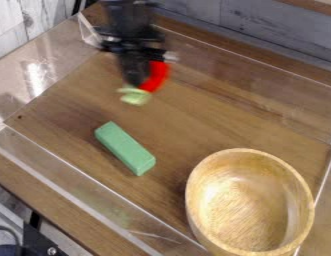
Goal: Move the red object to the right side of the table
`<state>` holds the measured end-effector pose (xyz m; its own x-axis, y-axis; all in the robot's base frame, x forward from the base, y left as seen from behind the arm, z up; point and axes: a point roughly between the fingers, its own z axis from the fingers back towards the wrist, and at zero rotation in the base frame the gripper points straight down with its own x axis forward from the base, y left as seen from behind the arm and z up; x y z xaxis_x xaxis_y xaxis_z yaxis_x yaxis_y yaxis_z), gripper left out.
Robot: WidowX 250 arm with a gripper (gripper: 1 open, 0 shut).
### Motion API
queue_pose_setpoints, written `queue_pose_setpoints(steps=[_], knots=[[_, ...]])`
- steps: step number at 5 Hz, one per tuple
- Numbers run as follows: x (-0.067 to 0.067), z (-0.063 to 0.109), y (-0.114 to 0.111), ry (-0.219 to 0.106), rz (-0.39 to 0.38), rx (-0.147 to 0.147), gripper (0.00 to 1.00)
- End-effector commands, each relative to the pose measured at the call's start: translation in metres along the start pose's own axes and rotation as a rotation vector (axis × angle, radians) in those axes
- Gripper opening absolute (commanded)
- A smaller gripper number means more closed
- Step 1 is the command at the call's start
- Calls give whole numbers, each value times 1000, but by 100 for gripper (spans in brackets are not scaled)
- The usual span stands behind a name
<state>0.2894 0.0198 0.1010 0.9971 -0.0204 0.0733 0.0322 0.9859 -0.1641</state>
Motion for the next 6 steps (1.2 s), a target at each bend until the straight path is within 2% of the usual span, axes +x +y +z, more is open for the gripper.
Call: queue_pose_setpoints(steps=[1,2,3,4,5,6], knots=[[21,11,-48,-75,-34,-5,0],[25,1,-94,-68,-70,-21,0],[25,-11,-129,-64,-84,-30,0],[26,-32,-135,-84,-45,-37,0],[28,-47,-121,-94,-27,-44,0],[23,-56,-109,-84,-75,-54,0]])
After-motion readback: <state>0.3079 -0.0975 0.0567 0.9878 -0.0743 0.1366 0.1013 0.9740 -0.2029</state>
